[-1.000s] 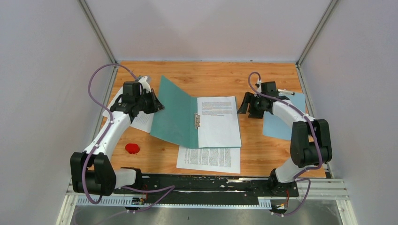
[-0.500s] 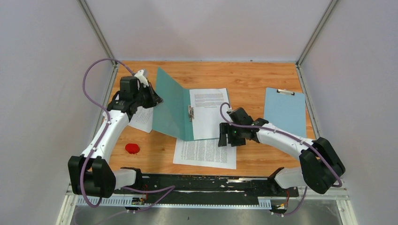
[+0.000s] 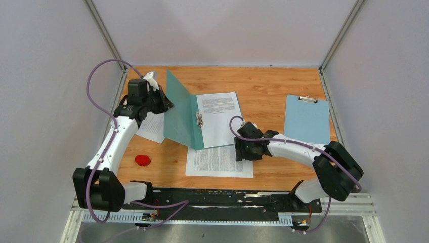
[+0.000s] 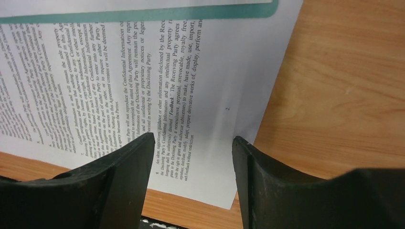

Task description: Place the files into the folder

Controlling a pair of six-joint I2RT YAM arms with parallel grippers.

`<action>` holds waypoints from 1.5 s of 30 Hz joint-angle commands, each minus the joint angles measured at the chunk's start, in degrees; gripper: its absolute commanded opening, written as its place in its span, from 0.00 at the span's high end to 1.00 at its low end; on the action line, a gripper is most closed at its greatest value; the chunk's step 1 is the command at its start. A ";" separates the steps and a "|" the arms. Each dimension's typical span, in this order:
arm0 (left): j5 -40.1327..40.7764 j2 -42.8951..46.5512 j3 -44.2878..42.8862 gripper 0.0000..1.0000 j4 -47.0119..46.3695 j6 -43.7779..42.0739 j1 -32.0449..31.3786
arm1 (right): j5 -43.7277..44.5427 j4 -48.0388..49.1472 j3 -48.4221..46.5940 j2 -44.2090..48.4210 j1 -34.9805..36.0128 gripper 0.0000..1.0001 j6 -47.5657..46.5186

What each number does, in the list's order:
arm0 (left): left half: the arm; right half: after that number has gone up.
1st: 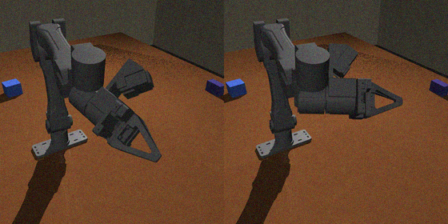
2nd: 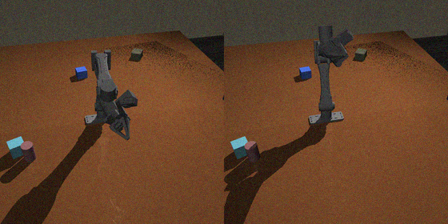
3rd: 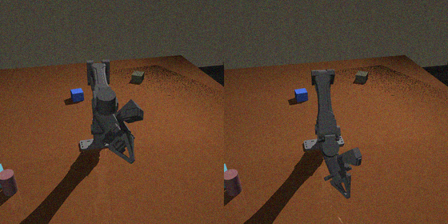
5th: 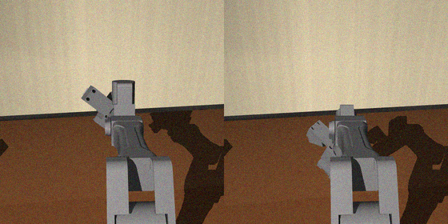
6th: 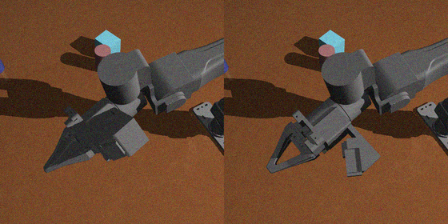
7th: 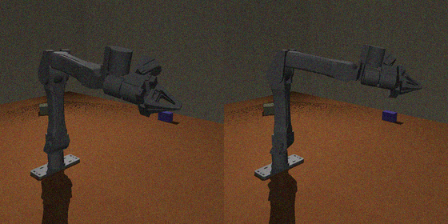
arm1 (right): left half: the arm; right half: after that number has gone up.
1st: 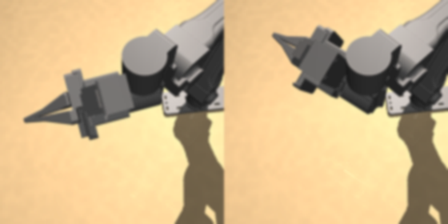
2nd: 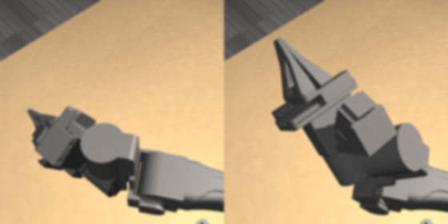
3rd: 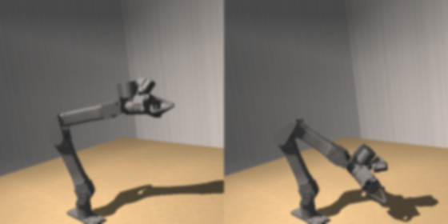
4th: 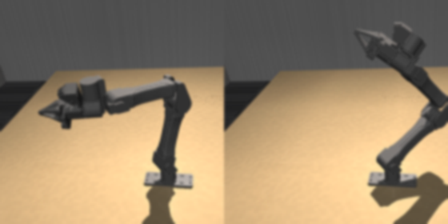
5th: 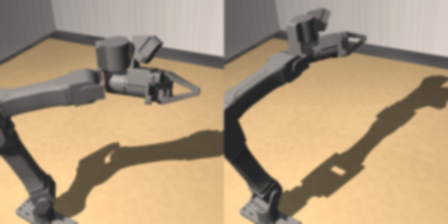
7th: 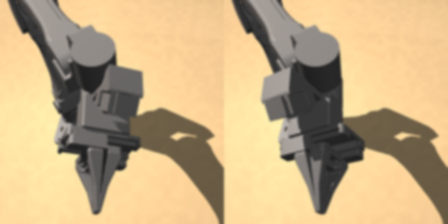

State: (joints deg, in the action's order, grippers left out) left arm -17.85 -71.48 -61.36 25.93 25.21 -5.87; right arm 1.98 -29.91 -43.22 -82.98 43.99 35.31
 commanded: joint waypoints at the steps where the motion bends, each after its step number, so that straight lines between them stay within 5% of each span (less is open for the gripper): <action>1: -0.02 0.58 -4.41 1.00 0.04 -1.13 -0.05 | 10.13 -4.20 0.09 -2.98 0.02 0.38 1.29; 7: 0.18 1.07 -6.96 1.00 2.44 -1.38 -0.02 | 16.02 -7.50 -1.36 -4.68 -1.62 0.38 0.70; 15: -1.49 2.61 -6.50 1.00 4.06 -1.63 -0.02 | 12.05 1.63 -2.36 -8.64 -12.40 0.39 -8.60; 24: 0.83 3.88 -2.35 1.00 5.99 -3.89 -0.02 | 9.33 10.13 -15.11 -17.73 -17.65 0.36 -24.95; 31: 0.04 4.75 1.71 1.00 5.15 -3.80 -0.04 | -0.76 12.06 -27.80 -24.02 -25.08 0.35 -29.62; 37: -0.01 5.91 2.17 1.00 5.13 -3.78 -0.04 | -5.92 1.23 -34.03 -21.71 -26.66 0.28 -19.66; 45: -0.52 5.59 3.06 1.00 4.31 -3.93 -0.06 | -3.86 3.16 -18.72 -13.45 -27.73 0.19 -4.37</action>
State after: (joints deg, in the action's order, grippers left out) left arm -17.45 -67.18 -58.61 32.38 22.59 -5.87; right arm -2.96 -26.44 -66.96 -99.31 16.80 22.48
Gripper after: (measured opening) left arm 0.009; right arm 0.799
